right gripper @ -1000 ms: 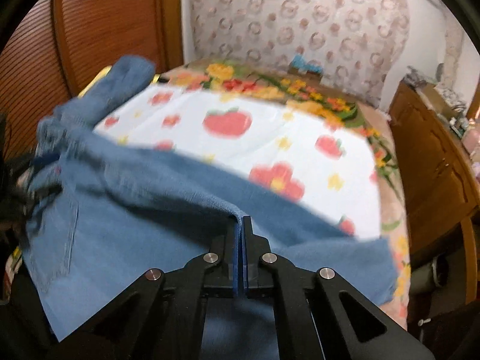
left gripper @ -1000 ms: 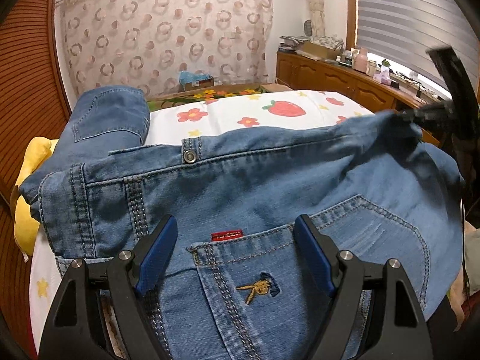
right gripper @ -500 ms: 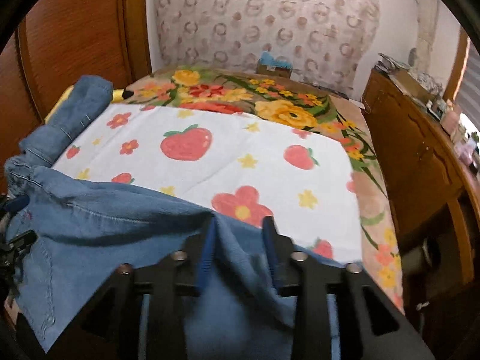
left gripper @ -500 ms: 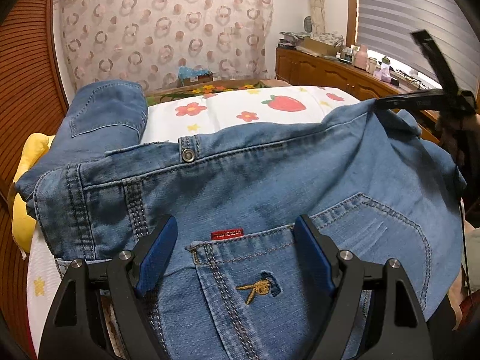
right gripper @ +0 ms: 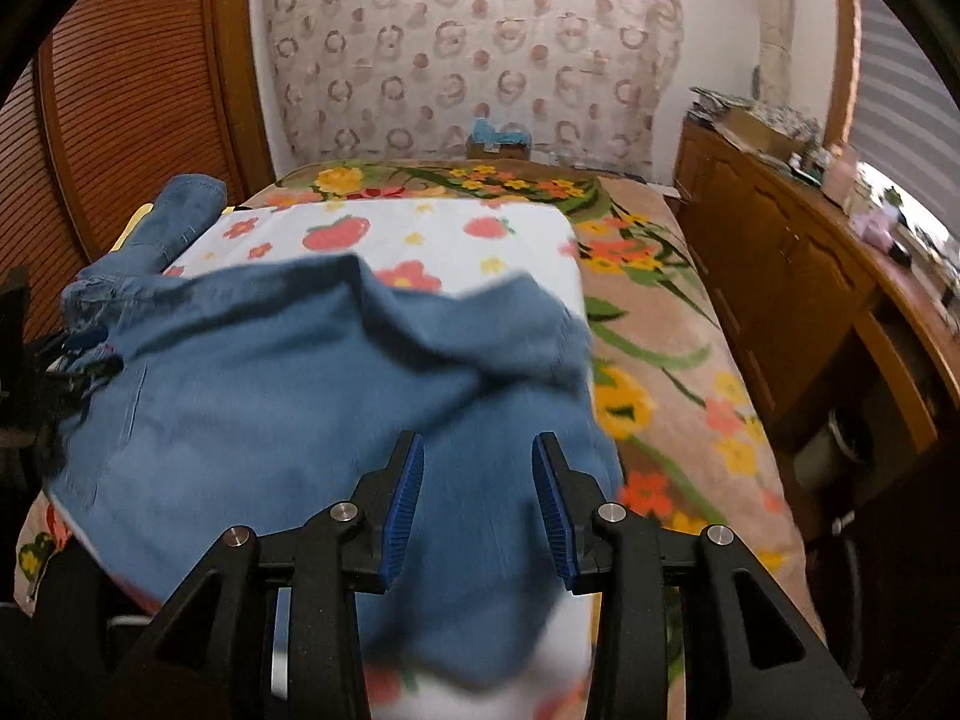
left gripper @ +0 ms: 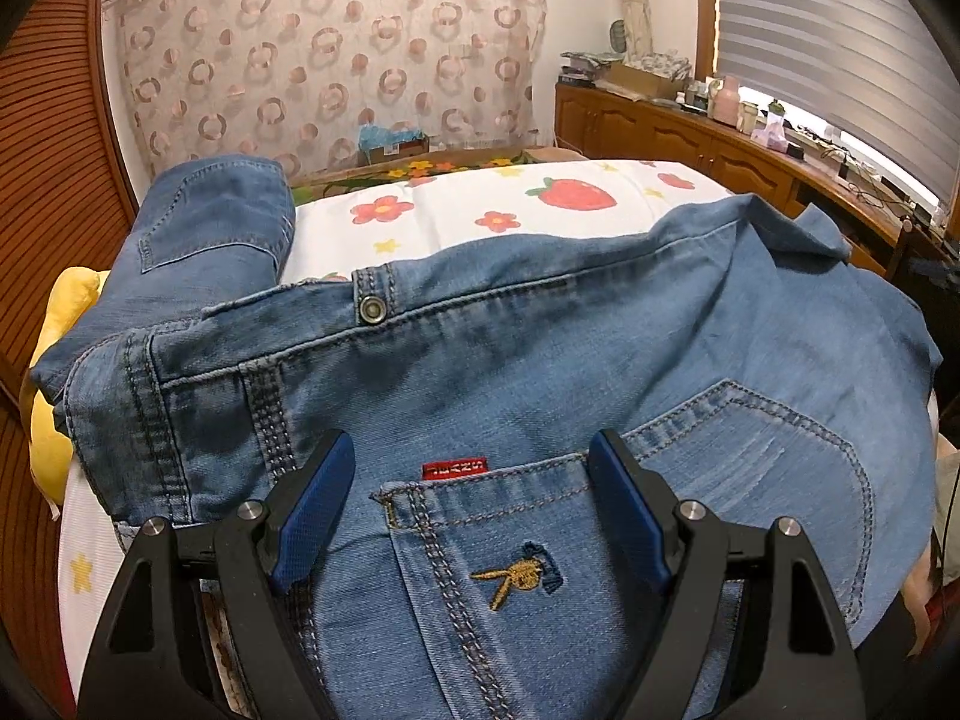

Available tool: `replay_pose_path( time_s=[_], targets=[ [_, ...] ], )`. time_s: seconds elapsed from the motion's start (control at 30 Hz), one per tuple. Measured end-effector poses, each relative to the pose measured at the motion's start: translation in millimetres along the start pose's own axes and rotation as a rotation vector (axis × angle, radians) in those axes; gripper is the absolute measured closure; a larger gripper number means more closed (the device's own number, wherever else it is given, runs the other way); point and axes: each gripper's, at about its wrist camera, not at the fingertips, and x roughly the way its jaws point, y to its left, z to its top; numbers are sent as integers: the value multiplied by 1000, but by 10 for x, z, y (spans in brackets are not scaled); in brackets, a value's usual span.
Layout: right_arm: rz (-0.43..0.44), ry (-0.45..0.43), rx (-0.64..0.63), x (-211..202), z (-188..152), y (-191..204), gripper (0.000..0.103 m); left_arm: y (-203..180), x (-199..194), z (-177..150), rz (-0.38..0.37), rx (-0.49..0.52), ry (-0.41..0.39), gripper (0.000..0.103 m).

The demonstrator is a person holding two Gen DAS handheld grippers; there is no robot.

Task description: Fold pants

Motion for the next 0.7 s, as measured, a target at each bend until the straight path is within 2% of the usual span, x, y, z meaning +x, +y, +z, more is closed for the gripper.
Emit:
replay_pose_path(
  time_s=[0.17, 0.27, 0.47, 0.63, 0.7],
  targets=[
    [-59, -14, 52, -173, -313, -92, 64, -49, 27, 1, 17, 15, 14, 22],
    [-38, -28, 129, -241, -400, -176, 64, -99, 62, 6, 40, 45, 32, 21],
    [-31, -57, 225, -256, -397, -257, 64, -88, 54, 9, 33, 55, 53, 21],
    [-25, -74, 241, -263, -394, -218, 64, -83, -36, 21, 20, 37, 55, 21],
    [-10, -83, 247, -255, -403, -212, 64, -108, -120, 33, -9, 18, 42, 21]
  ],
)
